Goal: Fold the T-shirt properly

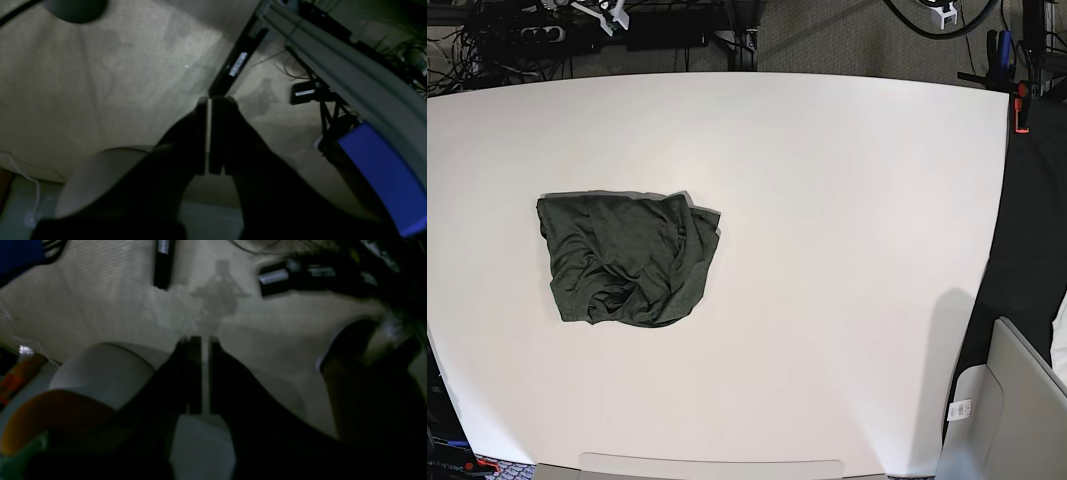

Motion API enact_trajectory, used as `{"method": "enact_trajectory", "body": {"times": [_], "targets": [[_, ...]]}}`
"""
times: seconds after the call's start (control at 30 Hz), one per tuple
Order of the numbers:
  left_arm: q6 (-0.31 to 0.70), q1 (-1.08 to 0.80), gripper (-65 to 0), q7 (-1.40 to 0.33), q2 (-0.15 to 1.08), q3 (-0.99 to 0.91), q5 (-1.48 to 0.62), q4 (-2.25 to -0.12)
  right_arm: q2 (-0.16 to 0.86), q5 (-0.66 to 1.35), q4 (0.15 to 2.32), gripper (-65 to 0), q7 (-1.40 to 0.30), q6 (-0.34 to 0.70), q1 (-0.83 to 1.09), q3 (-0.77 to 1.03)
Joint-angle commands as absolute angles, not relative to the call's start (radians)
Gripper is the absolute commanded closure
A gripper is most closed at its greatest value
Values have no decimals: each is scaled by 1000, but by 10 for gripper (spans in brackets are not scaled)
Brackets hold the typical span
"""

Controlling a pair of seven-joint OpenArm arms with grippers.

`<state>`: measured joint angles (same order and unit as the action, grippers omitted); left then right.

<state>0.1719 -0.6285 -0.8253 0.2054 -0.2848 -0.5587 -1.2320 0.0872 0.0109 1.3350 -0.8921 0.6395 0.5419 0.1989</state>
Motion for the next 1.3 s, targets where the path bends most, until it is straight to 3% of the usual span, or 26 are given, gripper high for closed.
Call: {"method": "enact_trajectory", "body": {"times": [0.0,0.3,0.73,1.1,1.27], "targets": [[173,-630,0,-799,216,-269,-558,-1214,94,15,1290,0,-872,645,526,200],[173,-492,0,-578,216,-79,-558,-909,94,30,898,0,-648,625,329,191],[168,-338,0,-481,180,64,-556,-664,33,-111,519,-1,-305,252,166,191],[168,-194,0,-269,117,156,-556,-351,-81,-252,472,-1,-234,-12,108,191],[168,-193,0,-254,116,271,-556,-346,-114,-252,472,-1,-234,-42,114,191]]}}
